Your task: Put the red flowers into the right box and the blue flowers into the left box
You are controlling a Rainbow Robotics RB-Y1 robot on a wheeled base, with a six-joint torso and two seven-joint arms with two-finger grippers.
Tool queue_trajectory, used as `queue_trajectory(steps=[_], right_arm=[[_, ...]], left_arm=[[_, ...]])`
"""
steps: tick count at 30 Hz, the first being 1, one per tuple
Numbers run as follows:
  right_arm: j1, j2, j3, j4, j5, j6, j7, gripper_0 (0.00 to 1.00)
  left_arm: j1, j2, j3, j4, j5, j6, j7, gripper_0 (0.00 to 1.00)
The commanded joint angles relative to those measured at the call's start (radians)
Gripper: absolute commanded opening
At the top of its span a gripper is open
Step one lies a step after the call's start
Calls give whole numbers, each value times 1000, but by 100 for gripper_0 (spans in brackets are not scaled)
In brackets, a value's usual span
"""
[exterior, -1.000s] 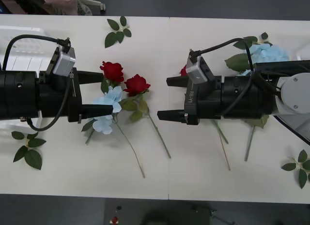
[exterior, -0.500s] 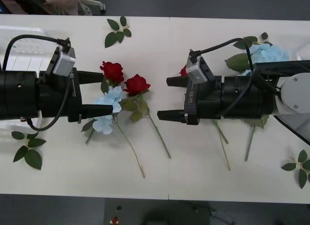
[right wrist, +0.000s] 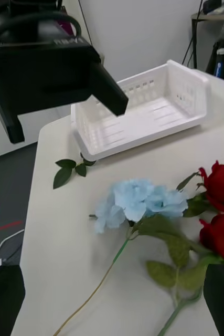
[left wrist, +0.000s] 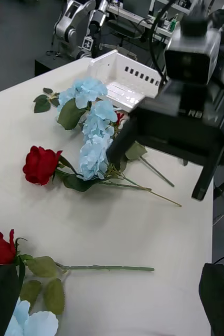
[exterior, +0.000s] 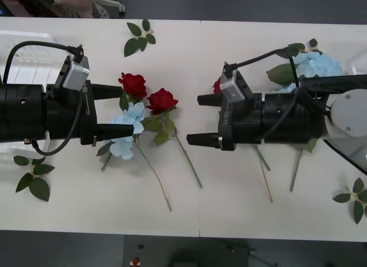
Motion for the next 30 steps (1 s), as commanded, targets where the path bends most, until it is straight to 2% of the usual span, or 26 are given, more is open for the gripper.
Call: queue_trajectory(steps=[1,4,5,6,10,12,14,16,20,23,28,30], right_arm=[[26,27,-15,8,-17,7,-36,100],[18,2,-68,8,-61,70,-234,100],[17,-2,-93,8,-78,113,-338,100],[18,-12,-125,8,-95,163,-487,100],[18,-48,-274,-1,-66,326,-918,100],[18,-74,-403,-1,0,449,-1147,100],[12,-87,-493,-1,63,548,-1285,100],[-6,-100,-607,-1,177,705,-1424,100],[-32,-116,-770,1,402,983,-1493,100],[-32,-136,-803,5,533,1107,-1483,100],[-35,-134,-779,90,685,1126,-1475,100],[-48,-127,-734,150,738,1073,-1469,100]], left_arm=[[-6,6,4,-22,5,-3,-5,100],[-6,6,4,-22,5,-3,-5,100],[14,-38,-12,-22,12,-4,-5,100],[17,-37,-8,-21,32,-4,-5,100],[8,-15,25,30,276,-27,-5,100],[-24,11,27,125,354,-26,-5,100],[-43,21,27,202,351,-18,-5,100],[-64,25,27,312,299,20,1,100],[-118,25,27,505,146,134,96,100],[-175,18,27,602,31,180,168,100],[-299,-37,-53,674,-181,191,358,100],[-339,-69,-91,703,-233,180,422,100]])
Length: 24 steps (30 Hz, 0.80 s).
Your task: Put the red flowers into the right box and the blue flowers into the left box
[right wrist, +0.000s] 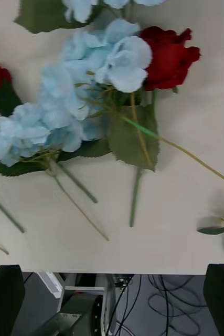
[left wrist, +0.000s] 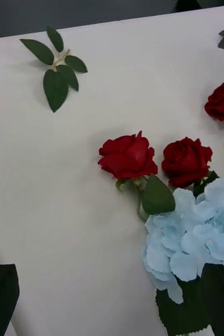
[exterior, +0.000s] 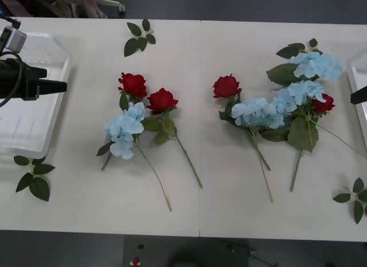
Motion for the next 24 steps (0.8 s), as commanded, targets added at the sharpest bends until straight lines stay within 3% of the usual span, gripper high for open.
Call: queue_trajectory(steps=[1,10,18,24], right_arm=[[-40,-5,87,116,99,-85,9,100],[-158,63,153,461,276,-291,192,100],[-160,58,159,582,331,-365,342,100],[-160,60,248,651,363,-464,356,100]], left_arm=[[-126,-60,-88,54,-89,-17,154,100],[-216,-224,-129,186,-368,-27,282,100],[-319,-304,-244,316,-457,-70,299,100],[-357,-397,-263,418,-514,-102,299,100]])
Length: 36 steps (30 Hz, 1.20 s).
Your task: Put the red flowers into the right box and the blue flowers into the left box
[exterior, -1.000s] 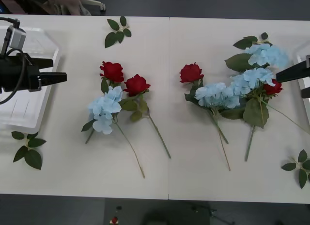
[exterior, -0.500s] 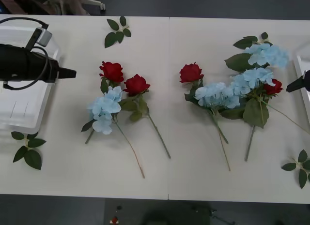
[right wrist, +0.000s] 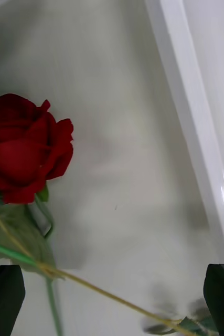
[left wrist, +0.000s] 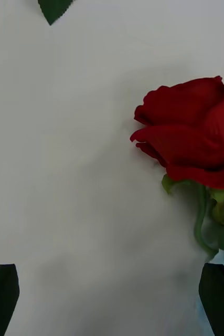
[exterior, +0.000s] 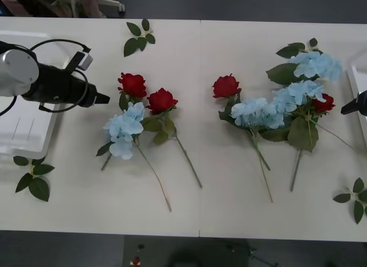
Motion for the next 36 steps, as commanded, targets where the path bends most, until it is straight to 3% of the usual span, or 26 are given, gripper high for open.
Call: queue_trajectory(steps=[1,10,29,34,36], right_arm=[[-12,-22,77,21,11,-60,41,100],[-12,39,103,27,53,-125,21,100],[-104,162,132,208,150,-269,7,100],[-130,190,132,248,168,-298,6,100],[-133,197,132,259,174,-307,7,100]], left_arm=[[-39,-59,40,42,-75,-42,32,100],[-101,-164,-10,110,-227,-49,40,100],[-164,-214,-169,87,-253,-49,44,100],[-172,-253,-169,130,-296,-53,43,74],[-174,-264,-169,130,-339,-58,46,70]])
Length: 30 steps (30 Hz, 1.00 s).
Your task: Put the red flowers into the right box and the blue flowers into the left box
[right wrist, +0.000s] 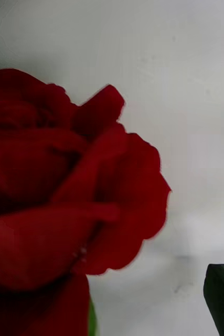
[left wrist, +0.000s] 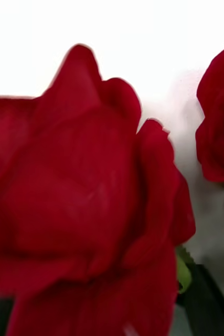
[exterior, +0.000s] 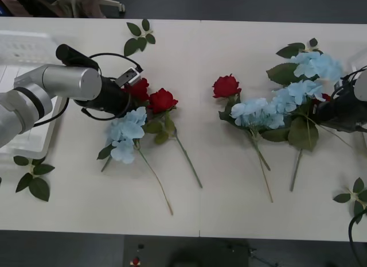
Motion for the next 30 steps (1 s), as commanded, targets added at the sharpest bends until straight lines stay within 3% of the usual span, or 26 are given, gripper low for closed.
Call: queue_trajectory(steps=[1,2,4,5,6,10,11,12,13,17,21,25,30], right_arm=[[-32,24,-15,10,15,-22,-20,100],[-33,26,-16,13,15,-23,-20,100],[-33,32,-15,23,18,-38,-20,100],[-35,35,-16,30,16,-48,-20,100],[-35,39,-15,38,16,-55,-20,97],[-35,52,-15,53,19,-85,-23,72],[-35,55,-15,55,19,-92,-25,62],[-35,55,-15,55,19,-97,-25,45],[-35,56,-16,55,19,-100,-25,37],[-35,56,-18,55,12,-109,-27,28],[-35,56,-18,55,5,-114,-27,0],[-35,56,-18,55,5,-117,-27,0],[-35,56,-18,55,-7,-132,-20,0]], left_arm=[[-44,-31,14,8,-83,-21,49,67],[-44,-33,14,8,-89,-22,50,63],[-44,-37,14,8,-112,-24,59,31],[-44,-37,14,9,-122,-24,64,8],[-44,-39,14,8,-127,-24,69,0],[-47,-39,14,8,-132,-24,75,0],[-49,-37,14,8,-135,-24,75,0],[-50,-34,14,9,-136,-24,76,0],[-52,-31,14,8,-138,-24,75,0],[-65,-8,14,6,-136,-24,75,0],[-69,19,14,-12,-129,-31,76,0],[-72,53,45,-49,-121,-74,78,0],[-72,110,192,-201,-84,-77,81,0]])
